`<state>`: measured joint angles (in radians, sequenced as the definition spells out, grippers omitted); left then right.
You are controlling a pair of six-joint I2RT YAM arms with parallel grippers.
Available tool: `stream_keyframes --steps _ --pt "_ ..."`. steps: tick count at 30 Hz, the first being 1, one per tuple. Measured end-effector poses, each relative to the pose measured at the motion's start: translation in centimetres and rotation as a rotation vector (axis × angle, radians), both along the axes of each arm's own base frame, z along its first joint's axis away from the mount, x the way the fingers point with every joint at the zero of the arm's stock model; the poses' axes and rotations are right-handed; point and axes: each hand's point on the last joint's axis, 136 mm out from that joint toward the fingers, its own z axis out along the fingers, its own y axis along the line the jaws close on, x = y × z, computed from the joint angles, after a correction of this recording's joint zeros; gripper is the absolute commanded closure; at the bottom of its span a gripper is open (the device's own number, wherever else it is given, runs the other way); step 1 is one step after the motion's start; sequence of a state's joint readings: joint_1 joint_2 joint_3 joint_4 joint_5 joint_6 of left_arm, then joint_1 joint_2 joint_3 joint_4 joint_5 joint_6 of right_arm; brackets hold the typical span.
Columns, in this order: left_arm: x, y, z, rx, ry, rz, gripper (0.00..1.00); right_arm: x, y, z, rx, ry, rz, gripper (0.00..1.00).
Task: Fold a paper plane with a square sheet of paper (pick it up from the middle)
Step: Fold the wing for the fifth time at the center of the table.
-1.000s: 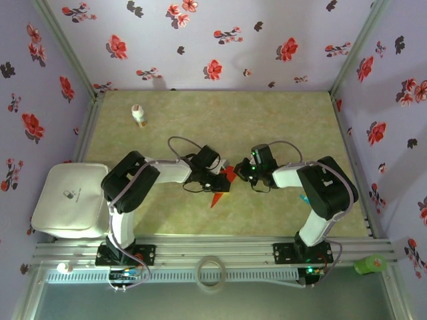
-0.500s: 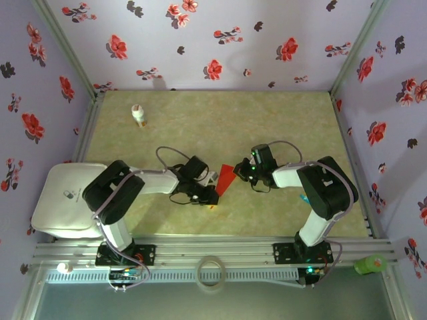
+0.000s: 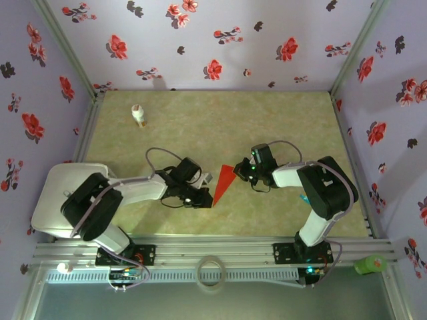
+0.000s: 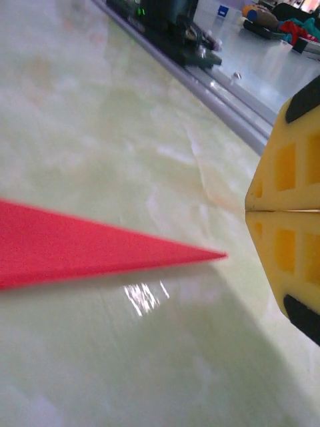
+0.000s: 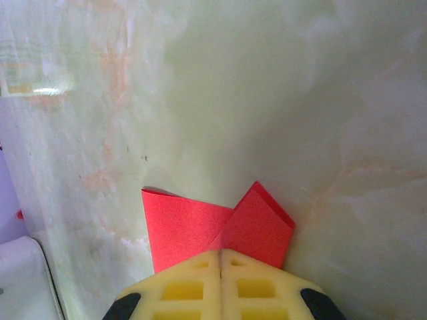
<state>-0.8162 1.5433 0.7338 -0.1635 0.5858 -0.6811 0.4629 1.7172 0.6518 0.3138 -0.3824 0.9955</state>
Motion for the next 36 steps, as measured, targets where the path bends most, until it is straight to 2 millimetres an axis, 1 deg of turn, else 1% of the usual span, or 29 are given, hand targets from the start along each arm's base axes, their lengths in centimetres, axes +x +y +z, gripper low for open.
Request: stream_keyframes --steps 1,3,7,10,12,16,20,23,27,36 --pt "0.3 -0.2 0.4 -0.015 -0.015 0.003 0.91 0.0 0.0 0.0 0.000 0.000 0.000 1.00" --pt "0.7 -0.4 0.6 -0.028 -0.028 0.009 0.89 0.0 0.0 0.0 0.000 0.000 0.000 1.00" --pt "2.0 -1.2 -0.1 -0.016 -0.018 0.020 0.85 0.0 0.0 0.0 0.000 0.000 0.000 1.00" --pt "3.7 -2.9 0.0 -0.026 -0.027 0.022 0.83 0.0 0.0 0.0 0.000 0.000 0.000 1.00" --pt "5.2 -4.1 0.2 -0.044 -0.048 0.025 0.83 0.0 0.0 0.0 0.000 0.000 0.000 1.00" --pt "7.1 -5.8 0.3 -0.062 -0.071 0.031 0.84 0.0 0.0 0.0 0.001 0.000 0.001 1.00" --pt "8.5 -6.9 -0.4 -0.053 -0.079 0.040 0.86 0.0 0.0 0.0 0.001 0.001 0.001 1.00" --pt "9.1 -7.0 -1.6 -0.013 -0.067 0.051 0.86 0.0 0.0 0.0 0.001 0.001 0.001 1.00" --pt "9.0 -6.3 -3.4 0.053 -0.036 0.064 0.87 0.0 0.0 0.0 0.001 0.001 0.001 1.00" --pt "9.0 -6.1 -3.6 0.029 -0.035 0.100 0.91 0.1 0.1 0.2 -0.018 0.010 0.021 0.99"
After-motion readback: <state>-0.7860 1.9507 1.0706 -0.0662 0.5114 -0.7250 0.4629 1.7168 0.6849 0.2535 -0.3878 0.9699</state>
